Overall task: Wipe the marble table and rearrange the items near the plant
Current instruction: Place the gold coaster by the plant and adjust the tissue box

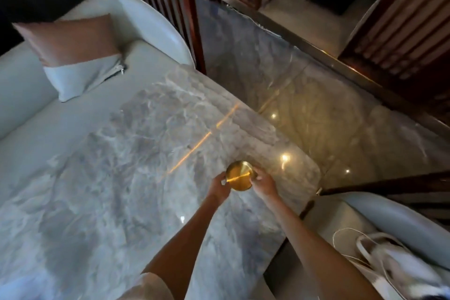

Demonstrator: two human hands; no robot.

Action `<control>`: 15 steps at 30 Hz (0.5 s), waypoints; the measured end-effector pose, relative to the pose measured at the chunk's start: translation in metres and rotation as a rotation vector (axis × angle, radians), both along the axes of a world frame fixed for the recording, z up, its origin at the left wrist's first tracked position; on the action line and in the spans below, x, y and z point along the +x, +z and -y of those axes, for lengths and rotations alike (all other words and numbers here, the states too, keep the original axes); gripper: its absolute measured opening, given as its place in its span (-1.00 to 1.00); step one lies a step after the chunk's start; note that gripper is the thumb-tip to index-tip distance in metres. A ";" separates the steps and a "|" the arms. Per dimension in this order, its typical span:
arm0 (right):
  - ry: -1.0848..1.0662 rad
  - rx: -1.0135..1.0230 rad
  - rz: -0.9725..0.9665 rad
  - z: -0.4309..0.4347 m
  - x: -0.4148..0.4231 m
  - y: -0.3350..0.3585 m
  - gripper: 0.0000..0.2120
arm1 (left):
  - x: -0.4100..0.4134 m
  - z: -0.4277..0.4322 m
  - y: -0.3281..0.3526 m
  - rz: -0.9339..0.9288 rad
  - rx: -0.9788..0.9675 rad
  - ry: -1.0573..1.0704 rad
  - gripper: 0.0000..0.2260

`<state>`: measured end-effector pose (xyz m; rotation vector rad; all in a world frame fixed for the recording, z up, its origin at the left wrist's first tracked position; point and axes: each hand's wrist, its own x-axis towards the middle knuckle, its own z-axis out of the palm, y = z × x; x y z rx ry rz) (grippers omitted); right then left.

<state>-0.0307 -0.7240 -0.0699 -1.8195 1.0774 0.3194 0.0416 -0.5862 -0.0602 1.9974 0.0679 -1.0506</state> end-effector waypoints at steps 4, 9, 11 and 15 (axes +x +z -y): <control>-0.044 0.007 0.025 -0.016 0.001 0.010 -0.65 | -0.006 -0.015 0.009 0.024 -0.101 0.175 -0.80; 0.077 0.063 0.064 -0.087 0.007 0.026 -0.76 | -0.019 -0.094 0.039 0.124 -0.080 0.458 -0.75; 0.141 0.137 0.062 -0.133 0.004 0.030 -0.81 | -0.035 -0.144 0.056 0.143 -0.073 0.585 -0.70; 0.307 0.263 0.024 -0.253 -0.014 0.051 -0.84 | -0.093 -0.271 0.073 0.166 -0.093 0.795 -0.80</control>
